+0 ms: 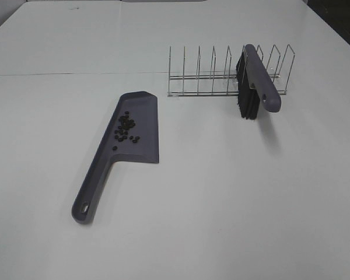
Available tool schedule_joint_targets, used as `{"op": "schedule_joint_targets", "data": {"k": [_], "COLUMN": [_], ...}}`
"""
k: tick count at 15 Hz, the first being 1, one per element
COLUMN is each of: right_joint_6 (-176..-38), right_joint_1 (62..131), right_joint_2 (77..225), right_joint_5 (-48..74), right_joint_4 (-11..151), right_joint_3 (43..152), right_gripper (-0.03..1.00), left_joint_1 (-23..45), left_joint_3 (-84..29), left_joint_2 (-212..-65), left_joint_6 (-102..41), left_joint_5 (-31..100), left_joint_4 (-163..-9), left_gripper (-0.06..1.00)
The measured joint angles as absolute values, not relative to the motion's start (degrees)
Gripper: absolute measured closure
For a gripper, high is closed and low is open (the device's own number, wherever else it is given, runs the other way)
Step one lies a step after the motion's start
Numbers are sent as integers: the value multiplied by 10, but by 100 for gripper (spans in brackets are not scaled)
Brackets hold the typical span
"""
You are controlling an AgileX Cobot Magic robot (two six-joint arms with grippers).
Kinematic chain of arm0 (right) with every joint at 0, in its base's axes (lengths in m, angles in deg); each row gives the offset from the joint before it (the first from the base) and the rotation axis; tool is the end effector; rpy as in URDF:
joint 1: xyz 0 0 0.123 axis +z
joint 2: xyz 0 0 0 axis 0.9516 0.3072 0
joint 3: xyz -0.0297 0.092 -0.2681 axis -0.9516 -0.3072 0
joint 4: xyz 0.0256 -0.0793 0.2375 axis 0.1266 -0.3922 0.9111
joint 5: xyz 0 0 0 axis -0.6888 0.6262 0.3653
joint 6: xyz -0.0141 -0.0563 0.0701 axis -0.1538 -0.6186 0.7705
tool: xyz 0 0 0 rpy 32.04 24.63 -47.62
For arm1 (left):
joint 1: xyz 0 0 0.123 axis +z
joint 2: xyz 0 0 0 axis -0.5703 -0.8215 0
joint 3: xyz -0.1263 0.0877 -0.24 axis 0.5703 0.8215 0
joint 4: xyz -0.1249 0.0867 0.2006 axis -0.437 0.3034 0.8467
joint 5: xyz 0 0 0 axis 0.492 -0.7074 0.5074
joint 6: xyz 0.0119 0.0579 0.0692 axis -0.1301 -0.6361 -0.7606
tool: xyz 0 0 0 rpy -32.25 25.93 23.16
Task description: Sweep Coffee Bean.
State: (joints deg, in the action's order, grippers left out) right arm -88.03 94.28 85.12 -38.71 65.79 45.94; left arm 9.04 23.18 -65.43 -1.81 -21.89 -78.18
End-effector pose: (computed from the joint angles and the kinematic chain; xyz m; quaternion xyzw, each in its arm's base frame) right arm 0.0114 0.0096 0.2764 -0.1989 0.8621 0.1030 0.4546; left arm -0.0075 -0.0051 0.2787 0.2314 0.8200 -0.1400 0.5045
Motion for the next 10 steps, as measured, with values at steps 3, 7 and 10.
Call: {"op": "schedule_joint_targets", "data": {"k": [3,7,10], "right_joint_6": [-880,-880,-880], "right_joint_1": [909,742,687], "right_joint_2": [851,839,803], "right_joint_5": [-387,-385,-385], "right_joint_4": [659,661,661], "right_joint_3": [459,459,459], "right_gripper": [22,22,22], "left_joint_1": [93,232,302], "left_joint_3": [232,232,232], "left_joint_2": [-654,-654,-654], "left_joint_6": [-18,-18,-18], "left_joint_5": [-219,-219,-219], "left_joint_4": [-782,-782,-782], "left_gripper": [13,13,13]}}
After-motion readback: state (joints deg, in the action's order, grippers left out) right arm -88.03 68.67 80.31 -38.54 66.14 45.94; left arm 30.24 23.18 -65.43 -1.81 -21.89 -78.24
